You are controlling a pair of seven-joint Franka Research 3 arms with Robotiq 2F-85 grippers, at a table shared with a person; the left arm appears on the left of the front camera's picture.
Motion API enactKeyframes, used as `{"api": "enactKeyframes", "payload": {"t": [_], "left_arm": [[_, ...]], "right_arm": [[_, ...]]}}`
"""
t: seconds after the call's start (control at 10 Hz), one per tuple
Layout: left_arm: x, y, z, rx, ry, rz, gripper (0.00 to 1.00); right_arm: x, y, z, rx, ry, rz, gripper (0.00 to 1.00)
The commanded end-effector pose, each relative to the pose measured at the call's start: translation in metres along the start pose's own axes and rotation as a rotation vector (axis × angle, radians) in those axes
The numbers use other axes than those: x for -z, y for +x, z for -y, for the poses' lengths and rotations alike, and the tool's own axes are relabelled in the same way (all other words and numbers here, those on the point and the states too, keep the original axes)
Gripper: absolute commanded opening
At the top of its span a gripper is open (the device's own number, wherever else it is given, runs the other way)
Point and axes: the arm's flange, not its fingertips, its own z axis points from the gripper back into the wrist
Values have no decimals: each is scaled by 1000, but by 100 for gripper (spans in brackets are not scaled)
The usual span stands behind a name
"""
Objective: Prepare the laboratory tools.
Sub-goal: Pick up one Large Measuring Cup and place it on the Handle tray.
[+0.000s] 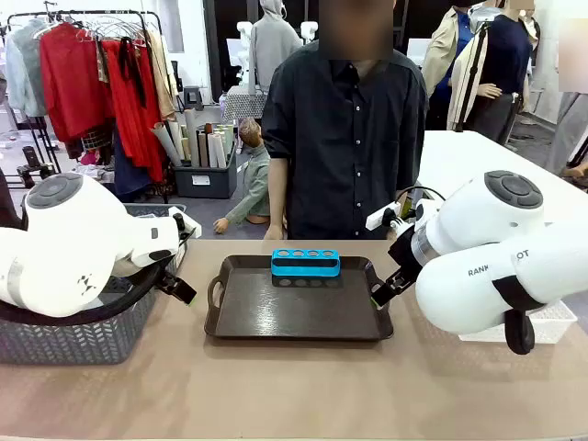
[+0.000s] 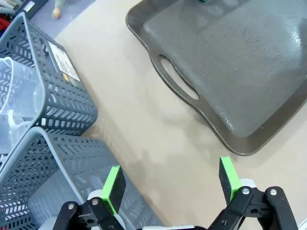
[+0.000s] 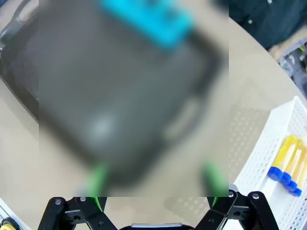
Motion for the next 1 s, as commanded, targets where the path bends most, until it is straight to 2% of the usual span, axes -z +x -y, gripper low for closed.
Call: {"api": "enactKeyframes", "payload": {"t": [0.0,0.9], "left_arm": [[0,0,0,0,0,0,100],[0,0,0,0,0,0,100]], "right_arm": [[0,0,0,0,0,0,100],[0,0,0,0,0,0,100]]}}
